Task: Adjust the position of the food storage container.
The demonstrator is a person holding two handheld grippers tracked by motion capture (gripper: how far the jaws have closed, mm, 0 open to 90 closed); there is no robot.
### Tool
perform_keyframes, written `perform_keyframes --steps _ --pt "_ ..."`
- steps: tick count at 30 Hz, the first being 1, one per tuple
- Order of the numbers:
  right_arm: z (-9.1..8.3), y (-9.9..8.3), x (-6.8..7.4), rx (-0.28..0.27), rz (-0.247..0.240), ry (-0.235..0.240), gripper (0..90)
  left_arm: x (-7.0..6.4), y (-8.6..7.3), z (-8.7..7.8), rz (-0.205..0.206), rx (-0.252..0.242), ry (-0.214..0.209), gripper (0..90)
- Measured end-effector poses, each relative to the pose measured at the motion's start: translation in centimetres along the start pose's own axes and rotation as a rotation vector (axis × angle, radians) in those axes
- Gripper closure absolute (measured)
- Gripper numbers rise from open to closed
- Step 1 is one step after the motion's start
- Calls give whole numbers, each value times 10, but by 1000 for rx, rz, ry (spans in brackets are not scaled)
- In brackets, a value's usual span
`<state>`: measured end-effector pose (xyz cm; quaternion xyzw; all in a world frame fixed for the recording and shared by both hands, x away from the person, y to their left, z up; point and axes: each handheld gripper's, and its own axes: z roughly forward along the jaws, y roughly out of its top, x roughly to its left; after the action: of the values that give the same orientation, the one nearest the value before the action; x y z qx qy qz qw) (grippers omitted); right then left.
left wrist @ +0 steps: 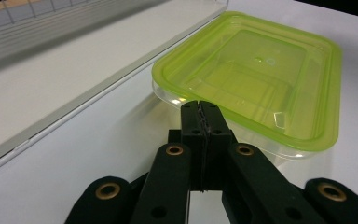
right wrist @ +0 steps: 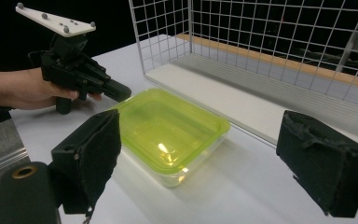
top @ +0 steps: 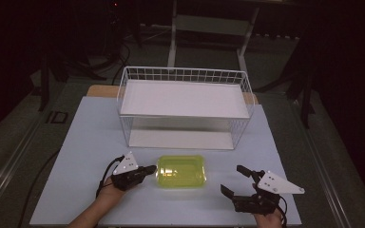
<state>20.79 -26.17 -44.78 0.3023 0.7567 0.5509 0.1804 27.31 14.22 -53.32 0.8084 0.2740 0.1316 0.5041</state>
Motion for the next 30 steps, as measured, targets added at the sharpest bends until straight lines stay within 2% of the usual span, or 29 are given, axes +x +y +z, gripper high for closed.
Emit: perform_keyframes --steps 11,16,17,20,21,23,26,27,28,29,30 --pt "2 -1 -3 8 5 6 138 -3 6 12 -4 -12 -19 900" --pt "1 -1 -3 5 8 5 138 -7 5 9 31 -25 -6 899" --pt "2 -2 -3 6 9 4 138 -7 5 7 30 -36 -2 898" --pt "2 -2 -3 9 5 5 138 -7 7 2 -6 -60 -1 883" --pt "2 -2 -3 9 2 5 138 -7 8 0 -24 -75 -12 856" --pt "2 -2 -2 8 0 6 138 -8 10 -5 -35 -102 -18 795" --pt "3 -2 -2 11 -2 5 138 -9 15 -13 -84 -129 -19 670" --pt "3 -2 -2 11 -2 5 138 -9 15 -13 -84 -129 -19 597" --pt "4 -2 -2 13 -2 6 138 -9 18 -16 -140 -115 -21 597" --pt "4 -2 -1 14 -3 6 138 -9 20 -17 -166 -119 -11 412" --pt "4 -2 0 15 -5 5 138 -9 20 -19 -177 -129 -12 362"
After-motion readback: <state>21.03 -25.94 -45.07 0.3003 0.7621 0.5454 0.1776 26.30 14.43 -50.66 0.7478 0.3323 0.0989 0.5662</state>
